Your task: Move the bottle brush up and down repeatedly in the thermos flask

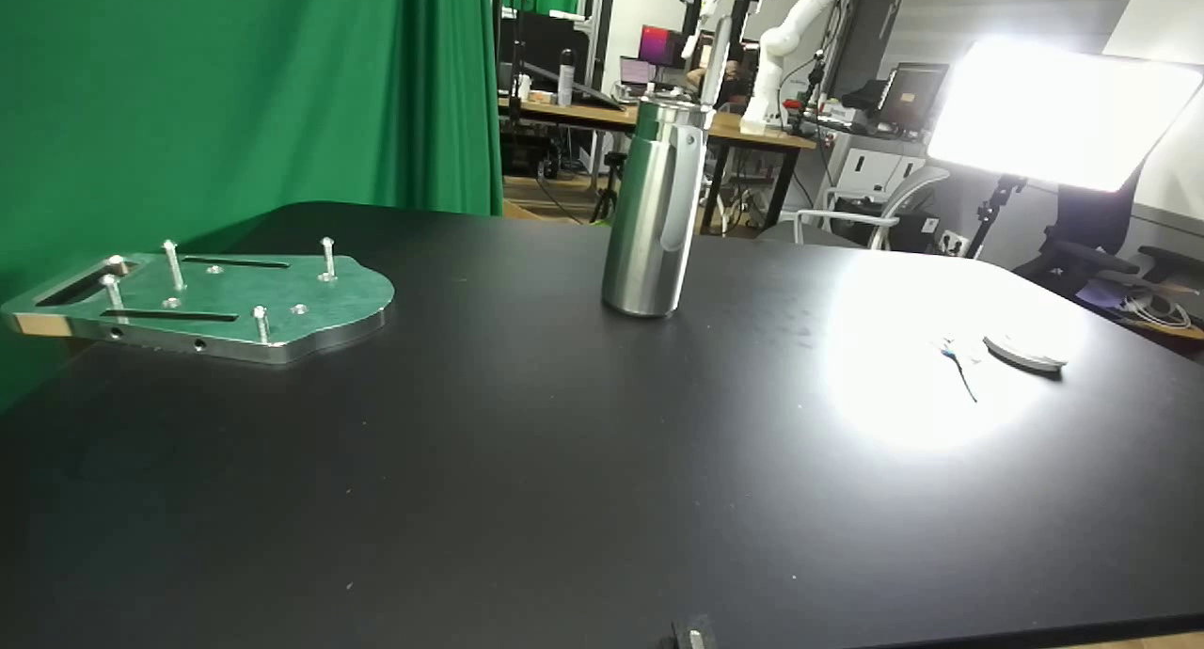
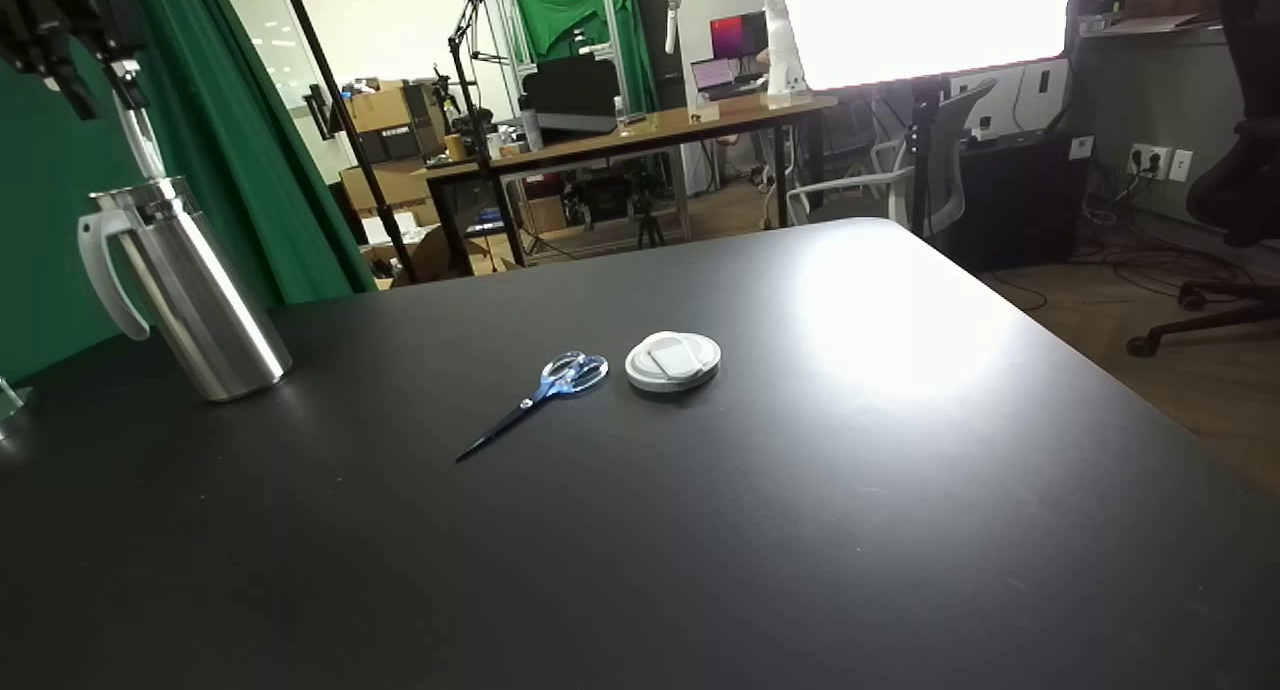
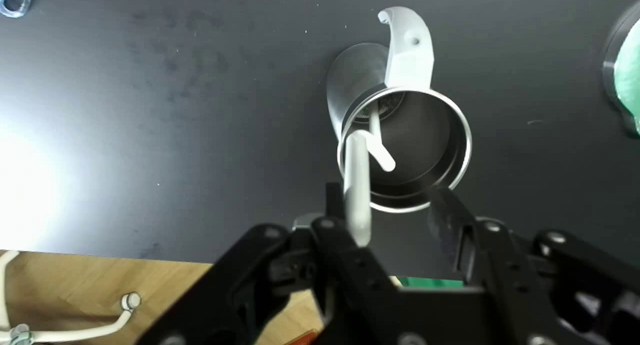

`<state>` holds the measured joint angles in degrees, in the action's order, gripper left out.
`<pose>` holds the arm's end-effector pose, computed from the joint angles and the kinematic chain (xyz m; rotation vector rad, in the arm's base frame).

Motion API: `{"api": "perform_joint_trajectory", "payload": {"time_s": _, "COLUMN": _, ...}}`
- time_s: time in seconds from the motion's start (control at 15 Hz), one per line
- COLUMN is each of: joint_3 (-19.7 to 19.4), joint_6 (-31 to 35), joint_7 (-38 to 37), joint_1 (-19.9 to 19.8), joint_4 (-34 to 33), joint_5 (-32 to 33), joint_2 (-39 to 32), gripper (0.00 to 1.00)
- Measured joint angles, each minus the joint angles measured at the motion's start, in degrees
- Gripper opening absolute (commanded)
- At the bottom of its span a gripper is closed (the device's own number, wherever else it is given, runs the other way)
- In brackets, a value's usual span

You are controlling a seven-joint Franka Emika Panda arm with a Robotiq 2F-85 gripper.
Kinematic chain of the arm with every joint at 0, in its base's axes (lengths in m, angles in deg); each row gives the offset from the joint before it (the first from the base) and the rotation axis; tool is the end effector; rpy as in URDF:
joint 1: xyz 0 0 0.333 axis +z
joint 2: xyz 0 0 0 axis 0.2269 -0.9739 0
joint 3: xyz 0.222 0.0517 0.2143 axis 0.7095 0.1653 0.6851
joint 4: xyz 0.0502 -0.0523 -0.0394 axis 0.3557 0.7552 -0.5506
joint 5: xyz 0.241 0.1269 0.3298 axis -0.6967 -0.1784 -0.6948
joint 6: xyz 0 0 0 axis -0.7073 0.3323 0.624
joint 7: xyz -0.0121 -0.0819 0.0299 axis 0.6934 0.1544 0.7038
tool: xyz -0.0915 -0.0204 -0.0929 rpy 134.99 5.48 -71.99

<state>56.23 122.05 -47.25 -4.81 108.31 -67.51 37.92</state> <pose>0.6196 0.1660 0.3962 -3.1334 -0.1496 -0.1311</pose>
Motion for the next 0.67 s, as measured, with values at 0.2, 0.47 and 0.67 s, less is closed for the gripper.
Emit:
{"api": "perform_joint_trajectory", "payload": {"time_s": 0.2, "joint_3": -0.27, "joint_6": -1.7, "joint_7": 0.76, "joint_1": -0.17, "joint_4": 0.0, "joint_5": -0.01, "joint_2": 0.89, "gripper": 0.98}}
{"api": "perform_joint_trajectory", "payload": {"time_s": 0.47, "joint_3": -0.34, "joint_6": -6.04, "joint_7": 3.17, "joint_1": -0.78, "joint_4": 0.0, "joint_5": -0.37, "joint_2": 3.08, "gripper": 1.0}}
{"api": "perform_joint_trajectory", "payload": {"time_s": 0.67, "joint_3": -0.34, "joint_6": -7.84, "joint_7": 4.4, "joint_1": -1.04, "joint_4": 0.01, "joint_5": -0.88, "joint_2": 4.19, "gripper": 1.0}}
